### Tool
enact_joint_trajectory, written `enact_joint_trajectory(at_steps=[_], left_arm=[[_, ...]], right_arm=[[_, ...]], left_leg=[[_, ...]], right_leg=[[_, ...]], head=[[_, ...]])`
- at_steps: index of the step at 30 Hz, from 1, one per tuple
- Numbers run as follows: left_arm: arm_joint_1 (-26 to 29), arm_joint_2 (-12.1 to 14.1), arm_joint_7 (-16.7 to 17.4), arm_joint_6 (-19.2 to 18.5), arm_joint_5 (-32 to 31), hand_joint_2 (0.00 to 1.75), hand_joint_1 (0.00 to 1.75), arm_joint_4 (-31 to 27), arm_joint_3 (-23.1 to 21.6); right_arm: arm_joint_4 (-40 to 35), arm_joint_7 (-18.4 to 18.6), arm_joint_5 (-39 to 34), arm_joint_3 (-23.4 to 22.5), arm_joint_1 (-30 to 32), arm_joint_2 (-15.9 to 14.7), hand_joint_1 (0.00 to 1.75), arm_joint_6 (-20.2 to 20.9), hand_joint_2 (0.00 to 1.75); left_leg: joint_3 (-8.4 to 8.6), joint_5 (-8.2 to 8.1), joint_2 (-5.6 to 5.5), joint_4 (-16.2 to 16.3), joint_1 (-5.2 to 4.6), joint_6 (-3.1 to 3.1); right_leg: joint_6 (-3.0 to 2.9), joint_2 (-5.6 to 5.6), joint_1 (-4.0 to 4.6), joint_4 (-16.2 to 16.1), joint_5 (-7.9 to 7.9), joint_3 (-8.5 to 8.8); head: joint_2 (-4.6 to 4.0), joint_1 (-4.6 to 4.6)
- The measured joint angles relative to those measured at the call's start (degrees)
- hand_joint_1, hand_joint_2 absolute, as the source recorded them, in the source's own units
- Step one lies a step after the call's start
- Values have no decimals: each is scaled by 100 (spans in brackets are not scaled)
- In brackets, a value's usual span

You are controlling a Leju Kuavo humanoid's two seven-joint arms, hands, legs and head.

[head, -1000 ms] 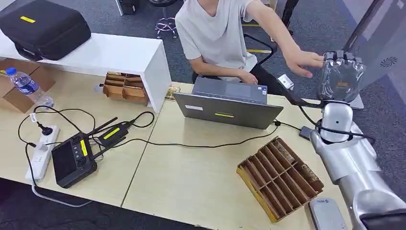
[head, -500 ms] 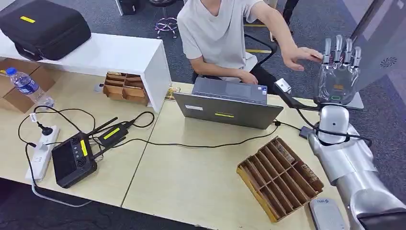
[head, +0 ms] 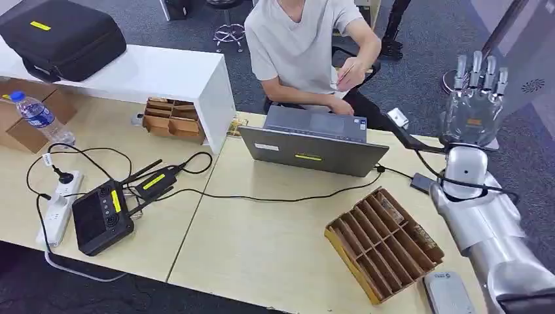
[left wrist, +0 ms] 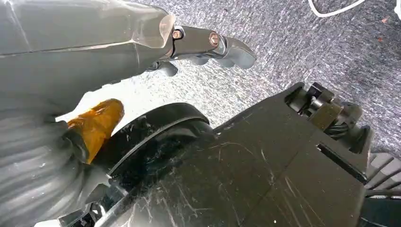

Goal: Pass the card to the sensor for recognition and then transmit it.

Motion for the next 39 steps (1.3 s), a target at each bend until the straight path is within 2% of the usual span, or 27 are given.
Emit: enact_joint_trajectory(at_steps=[6, 12, 16, 18, 23, 29, 33, 39], left_arm=[[6, 15, -7, 2, 13, 175, 0, 0, 0], [7, 15, -7, 2, 20, 175, 0, 0, 0], [21, 17, -7, 41, 77, 175, 0, 0, 0], [46, 22, -4, 57, 103, 175, 0, 0, 0], [117, 50, 7, 107, 170, 175, 0, 0, 4], [161, 66, 22, 125, 245, 175, 0, 0, 20], [175, 66, 59, 155, 304, 175, 0, 0, 85], [178, 61, 129, 192, 341, 175, 0, 0, 157]], right_arm=[[-99, -42, 2, -33, 111, -276, 0, 2, 175], [-138, 48, 0, -29, 146, -366, 0, 37, 175], [-328, 94, 0, -205, 384, -802, 0, 68, 175], [-470, -29, 0, -466, 627, -1136, 0, 44, 175], [-963, -308, -4, -1579, 1519, -2048, 0, 44, 175], [-1450, -418, -2, -2786, 2523, -2849, 0, 201, 175], [-1672, -190, -2, -3388, 3104, -3284, 0, 472, 175], [-1729, 507, -2, -4018, 3953, -3850, 0, 1045, 175]], left_leg=[[1, -2, 14, 1, -4, 3], [3, 0, 7, 1, -1, 1], [-1, 1, -17, 3, -1, 2], [-3, -2, -21, 5, -3, 6], [-12, -16, -40, 7, -5, 27], [-14, -24, -34, 6, -6, 35], [-12, -26, -33, 6, -6, 38], [-10, -26, -33, 5, -5, 38]], right_leg=[[0, 18, -2, -1, 1, -3], [-1, 11, 0, 0, 1, -8], [5, -17, -1, -2, -3, -1], [6, -20, -2, -10, -4, 2], [12, -37, -3, -28, -7, 15], [18, -36, -4, -31, -12, 13], [25, -36, -3, -30, -17, 13], [28, -36, -2, -30, -20, 14]], head=[[0, -2], [0, -4], [0, -2], [0, -2], [0, -2], [0, -2], [0, -4], [0, -2]])
